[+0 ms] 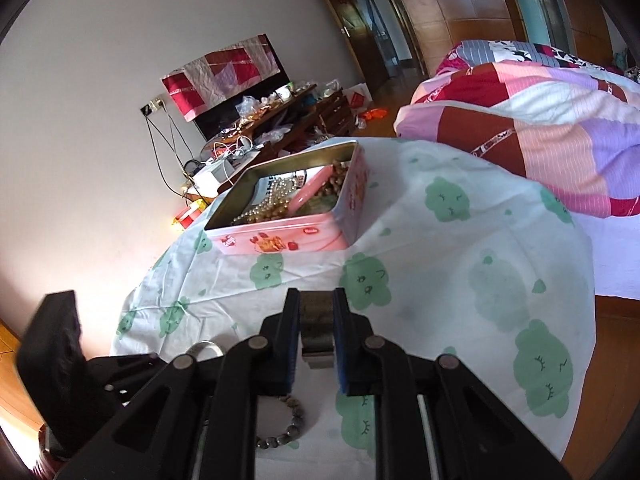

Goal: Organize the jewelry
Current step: 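Grasp the red knotted string with the left tool and lift it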

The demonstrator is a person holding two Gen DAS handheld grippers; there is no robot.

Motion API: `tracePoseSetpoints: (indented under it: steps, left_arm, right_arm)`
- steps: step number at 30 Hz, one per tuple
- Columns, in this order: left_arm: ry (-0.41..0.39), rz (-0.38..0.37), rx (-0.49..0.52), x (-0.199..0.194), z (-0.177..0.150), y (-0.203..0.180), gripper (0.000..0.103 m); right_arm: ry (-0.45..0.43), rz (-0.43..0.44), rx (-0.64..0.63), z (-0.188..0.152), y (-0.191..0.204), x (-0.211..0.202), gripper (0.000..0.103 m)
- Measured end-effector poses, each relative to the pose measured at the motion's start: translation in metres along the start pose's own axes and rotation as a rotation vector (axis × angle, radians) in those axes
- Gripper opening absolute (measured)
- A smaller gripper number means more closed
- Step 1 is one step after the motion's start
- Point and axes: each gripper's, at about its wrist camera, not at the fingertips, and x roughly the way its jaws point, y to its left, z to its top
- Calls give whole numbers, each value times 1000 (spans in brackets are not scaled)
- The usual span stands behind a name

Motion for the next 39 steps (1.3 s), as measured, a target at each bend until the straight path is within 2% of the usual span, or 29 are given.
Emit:
tracePoseSetpoints:
  steps: [5, 6, 10, 12, 14, 21, 26, 29, 32, 36, 39]
  left_arm:
    - [-31, -7, -44, -6, 0, 9, 9]
    - [-55, -17, -71, -10, 2, 13, 0]
    - [-143, -79, -107, -32, 10, 21, 0]
    - [-169, -73, -99, -39, 16, 21, 0]
    - [-178, -28, -88, -41, 17, 22, 0]
    - [-81, -8, -27, -23, 10, 18, 1]
    - [-36, 9, 22, -14, 7, 14, 1]
    - [-21, 13, 17, -11, 6, 16, 3]
    - [-12, 1, 15, -10, 5, 16, 13]
    - [-22, 5, 39, -12, 4, 13, 43]
    - [-33, 9, 42, -12, 5, 13, 44]
  right_arm:
    - [-6, 6, 8, 0, -1, -2, 18]
    - [-10, 9, 10, 1, -1, -3, 18]
    - [-33, 15, 10, 5, 0, -9, 18]
    - [-42, 19, 10, 8, 1, -12, 18]
    - [-45, 14, 8, 10, 1, -12, 18]
    - [-23, 20, 13, 8, 2, -5, 18]
    - [-19, 27, 23, 7, 0, -5, 18]
    - [-19, 26, 22, 7, 0, -5, 18]
    - [-14, 30, 21, 7, 0, -4, 18]
    - [-11, 28, 19, 7, 1, -3, 18]
    - [-9, 30, 20, 6, 2, -2, 18]
